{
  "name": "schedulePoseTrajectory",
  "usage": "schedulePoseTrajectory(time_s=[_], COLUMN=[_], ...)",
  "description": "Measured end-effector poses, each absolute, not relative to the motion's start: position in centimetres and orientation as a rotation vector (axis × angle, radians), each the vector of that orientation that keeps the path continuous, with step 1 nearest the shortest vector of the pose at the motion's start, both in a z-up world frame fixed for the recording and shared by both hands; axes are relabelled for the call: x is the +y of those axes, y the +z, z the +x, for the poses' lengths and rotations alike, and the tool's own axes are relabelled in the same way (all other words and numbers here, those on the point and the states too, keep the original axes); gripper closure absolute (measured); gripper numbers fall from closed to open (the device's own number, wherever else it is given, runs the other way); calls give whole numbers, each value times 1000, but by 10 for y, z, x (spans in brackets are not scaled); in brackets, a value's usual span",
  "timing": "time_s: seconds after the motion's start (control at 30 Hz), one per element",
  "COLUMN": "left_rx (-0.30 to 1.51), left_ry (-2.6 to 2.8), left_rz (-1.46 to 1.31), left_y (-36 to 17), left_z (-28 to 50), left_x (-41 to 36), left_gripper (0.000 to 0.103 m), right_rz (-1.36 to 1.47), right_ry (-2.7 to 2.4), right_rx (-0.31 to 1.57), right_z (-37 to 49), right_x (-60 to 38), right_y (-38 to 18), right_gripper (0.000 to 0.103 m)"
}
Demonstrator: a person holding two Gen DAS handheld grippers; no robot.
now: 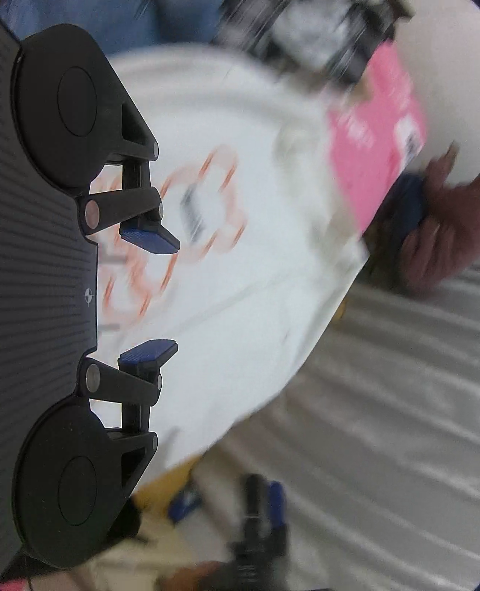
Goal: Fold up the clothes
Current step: 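Lower the white sweatshirt onto the bed with both grippers and release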
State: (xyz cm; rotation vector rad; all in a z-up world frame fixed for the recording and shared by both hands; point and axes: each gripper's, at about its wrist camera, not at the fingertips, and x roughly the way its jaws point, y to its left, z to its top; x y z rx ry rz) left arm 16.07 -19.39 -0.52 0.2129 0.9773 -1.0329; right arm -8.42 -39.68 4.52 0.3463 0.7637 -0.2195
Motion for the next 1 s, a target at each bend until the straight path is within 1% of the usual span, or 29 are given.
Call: schedulePoseTrajectory(time_s=[0.17,0.27,0.37,0.4,0.43,0.47,0.5,0.53,0.57,0.67,0.83,0.87,0.9,0.93,1.0], left_rx=[1126,1149,1177,1183,1188,1197,1207,1206,1204,1209,1199,1194,1180,1164,1158], left_ry=[-1087,-1047,-1035,-1050,-1069,-1088,-1105,-1124,-1133,-1170,-1228,-1242,-1257,-1274,-1296], left_rz=[84,86,-11,-49,-85,-108,-120,-125,-133,-206,-243,-243,-239,-232,-241], left_y=[-53,-76,-89,-89,-89,-88,-86,-84,-82,-75,-51,-46,-41,-34,-24], left_z=[141,137,140,142,144,144,146,147,149,162,180,182,185,186,195], left_x=[-225,-242,-250,-252,-254,-259,-264,-271,-277,-297,-357,-372,-388,-405,-444], left_gripper=[52,52,54,61,66,68,73,80,94,98,98,98,98,98,98], right_rz=[319,351,393,406,410,417,425,434,469,564,596,592,587,578,596], right_ry=[-146,-95,-80,-76,-81,-92,-104,-116,-111,-99,-151,-165,-180,-215,-279], right_rx=[897,896,880,881,885,883,881,879,874,858,842,838,833,833,807], right_z=[-150,-173,-187,-189,-192,-195,-198,-200,-203,-208,-207,-206,-206,-206,-209], right_x=[-341,-315,-298,-296,-295,-295,-296,-297,-301,-313,-333,-338,-344,-352,-370], right_y=[18,12,7,4,2,-1,-5,-8,-11,-19,-22,-21,-20,-19,-13], right_gripper=[3,3,3,3,3,3,3,3,5,6,7,14,23,25,26])
